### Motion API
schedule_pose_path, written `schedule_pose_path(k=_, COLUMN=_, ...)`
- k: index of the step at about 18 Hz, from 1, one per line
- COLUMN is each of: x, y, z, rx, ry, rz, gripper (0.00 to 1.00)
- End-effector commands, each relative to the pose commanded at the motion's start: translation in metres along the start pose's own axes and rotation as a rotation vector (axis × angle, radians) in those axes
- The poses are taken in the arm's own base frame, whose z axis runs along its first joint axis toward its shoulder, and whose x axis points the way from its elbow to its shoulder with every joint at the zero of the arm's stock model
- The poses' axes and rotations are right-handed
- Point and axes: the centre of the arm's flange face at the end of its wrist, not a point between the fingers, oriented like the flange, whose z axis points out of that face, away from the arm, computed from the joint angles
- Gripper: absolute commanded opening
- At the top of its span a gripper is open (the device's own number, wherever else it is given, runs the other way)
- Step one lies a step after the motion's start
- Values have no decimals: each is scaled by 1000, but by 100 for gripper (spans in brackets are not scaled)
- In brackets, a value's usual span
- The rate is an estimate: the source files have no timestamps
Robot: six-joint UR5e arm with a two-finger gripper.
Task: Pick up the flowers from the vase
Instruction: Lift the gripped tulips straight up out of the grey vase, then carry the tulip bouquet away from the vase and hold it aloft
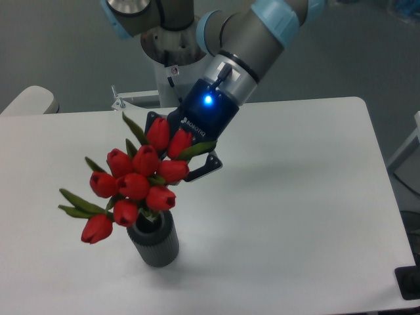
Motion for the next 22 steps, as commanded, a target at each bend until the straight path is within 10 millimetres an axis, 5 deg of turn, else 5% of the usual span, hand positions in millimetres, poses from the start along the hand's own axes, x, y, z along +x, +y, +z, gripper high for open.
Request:
schedule_pose_path(k=8, x=-25, y=-11, z=-38, rx=46, ry=-44, rz=-37, gripper=32)
schedule_pose_path(k=15, x=-90, y=30, z=-74, rx=64, ry=-102, rz=-59, gripper=33)
schedule_pose_path(k=22, x=-112, y=50, z=-104, rx=117, ry=-104, rz=-69, gripper=33)
